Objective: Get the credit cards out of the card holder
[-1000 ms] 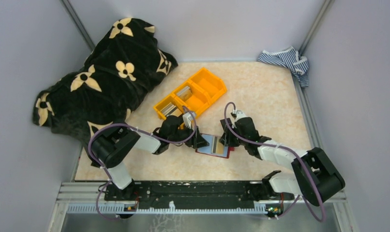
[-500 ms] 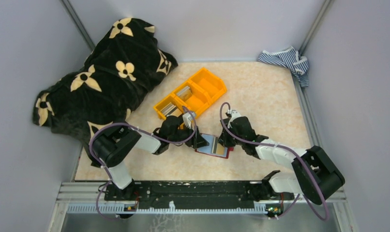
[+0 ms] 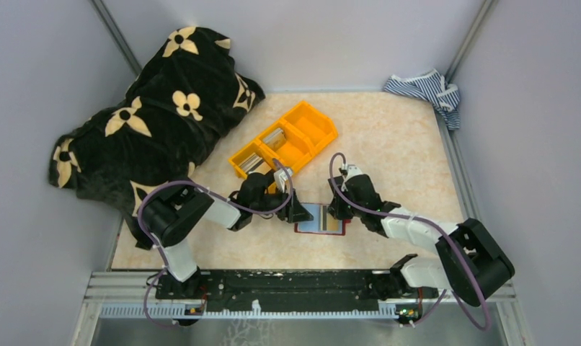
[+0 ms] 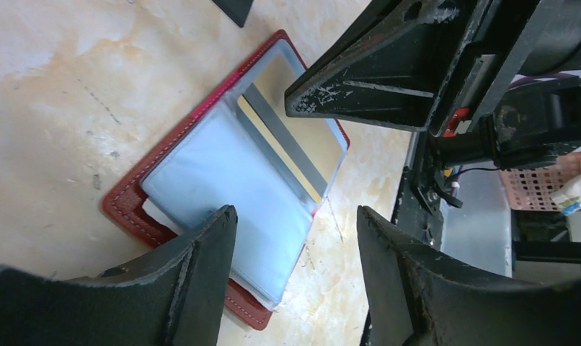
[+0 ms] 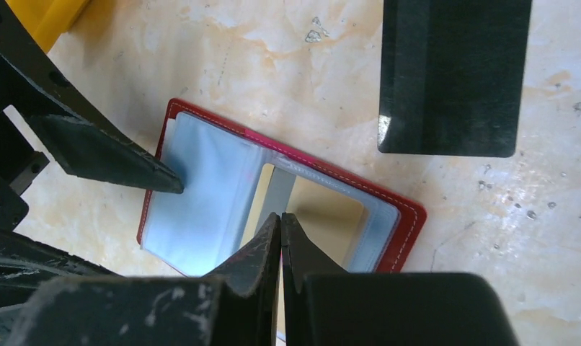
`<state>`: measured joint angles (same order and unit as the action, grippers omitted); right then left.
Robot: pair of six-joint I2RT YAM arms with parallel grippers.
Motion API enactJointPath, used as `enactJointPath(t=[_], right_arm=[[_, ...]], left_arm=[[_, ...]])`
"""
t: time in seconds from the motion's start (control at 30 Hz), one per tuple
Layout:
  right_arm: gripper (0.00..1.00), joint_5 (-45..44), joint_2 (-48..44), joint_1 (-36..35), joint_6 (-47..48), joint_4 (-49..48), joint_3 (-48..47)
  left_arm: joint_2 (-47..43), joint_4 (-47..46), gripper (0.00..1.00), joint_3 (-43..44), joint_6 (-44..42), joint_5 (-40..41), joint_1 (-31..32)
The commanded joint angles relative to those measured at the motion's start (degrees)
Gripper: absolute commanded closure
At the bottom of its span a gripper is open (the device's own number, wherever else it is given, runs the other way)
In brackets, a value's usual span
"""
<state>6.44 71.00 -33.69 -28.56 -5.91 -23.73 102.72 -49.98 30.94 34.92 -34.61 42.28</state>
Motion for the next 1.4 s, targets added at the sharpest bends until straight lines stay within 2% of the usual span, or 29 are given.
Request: enactJointPath(t=[0.0,0.37,0.77,1.17,1.37], right_arm=[[1.00,-3.00,-3.03,-0.09,-0.34,0.66,-0.69],[1.00,-4.68,-8.13,0.25,-0.79,3.37,2.16],[1.00,-3.17,-5.37,0.29,-1.26,0.03,5.10],[1.00,-0.42,-3.07,0.29,-2.10,-3.34,5.48],[1.00,-0.71,-4.09,0.29,-2.04,-2.96,5.71]], left_arm=[[-1.25,-1.63,0.32,1.57,2.36,-4.08,0.08],[1.91,-3.65,0.32,6.81,6.13,-6.87,0.17],[8.35,-3.21,0.33,8.30,7.02,-5.86,0.88],[14.02,-10.36,0.34,9.99,12.77,-6.90,1.84],[12.98,-2.37,0.35,10.90,9.72,-4.20,1.99]])
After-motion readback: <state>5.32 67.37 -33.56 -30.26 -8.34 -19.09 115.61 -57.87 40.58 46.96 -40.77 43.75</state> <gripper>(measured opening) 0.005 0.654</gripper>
